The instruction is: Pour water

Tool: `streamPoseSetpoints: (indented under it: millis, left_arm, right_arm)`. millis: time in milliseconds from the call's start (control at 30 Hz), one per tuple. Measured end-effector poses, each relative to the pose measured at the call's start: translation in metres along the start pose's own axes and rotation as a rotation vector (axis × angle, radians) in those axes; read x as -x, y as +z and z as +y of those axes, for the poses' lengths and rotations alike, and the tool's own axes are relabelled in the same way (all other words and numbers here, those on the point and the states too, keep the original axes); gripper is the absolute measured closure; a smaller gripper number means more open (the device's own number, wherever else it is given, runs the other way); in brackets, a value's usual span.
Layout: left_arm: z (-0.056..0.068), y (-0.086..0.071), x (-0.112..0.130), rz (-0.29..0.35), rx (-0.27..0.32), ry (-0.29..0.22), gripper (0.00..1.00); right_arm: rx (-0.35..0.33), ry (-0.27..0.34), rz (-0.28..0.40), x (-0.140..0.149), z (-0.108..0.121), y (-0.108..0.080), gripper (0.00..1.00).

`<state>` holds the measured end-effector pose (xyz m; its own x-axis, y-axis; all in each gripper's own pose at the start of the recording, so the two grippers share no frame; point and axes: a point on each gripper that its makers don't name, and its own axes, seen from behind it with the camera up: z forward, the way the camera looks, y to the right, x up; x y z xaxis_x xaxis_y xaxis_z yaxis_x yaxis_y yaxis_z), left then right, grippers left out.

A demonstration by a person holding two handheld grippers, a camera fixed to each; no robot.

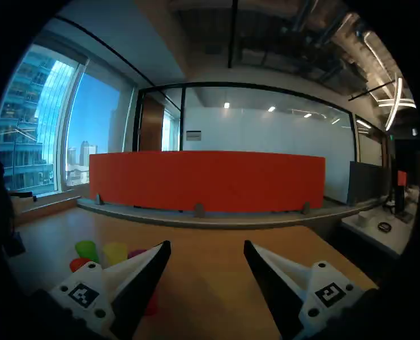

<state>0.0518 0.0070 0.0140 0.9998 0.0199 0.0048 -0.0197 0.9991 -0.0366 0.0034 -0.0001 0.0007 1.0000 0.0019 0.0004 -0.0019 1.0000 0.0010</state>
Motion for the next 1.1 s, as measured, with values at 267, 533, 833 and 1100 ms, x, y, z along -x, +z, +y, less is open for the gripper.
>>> streamPoseSetpoints:
  millis: [267, 533, 833, 1100]
  left_arm:
    - [0.004, 0.007, -0.050, 0.009, 0.036, 0.009, 0.00]
    - [0.005, 0.012, -0.091, -0.001, 0.072, 0.012, 0.00]
    - [0.018, 0.012, -0.104, -0.022, 0.136, 0.041, 0.00]
    - [0.032, 0.012, -0.106, -0.030, 0.236, 0.028, 0.00]
  right_arm:
    - [-0.016, 0.016, 0.004, -0.036, 0.002, 0.003, 0.00]
    - [-0.050, 0.010, 0.010, -0.079, -0.001, 0.004, 0.00]
    - [-0.078, -0.002, 0.006, -0.086, -0.004, 0.005, 0.00]
    - [-0.194, -0.009, 0.004, -0.085, -0.028, 0.004, 0.00]
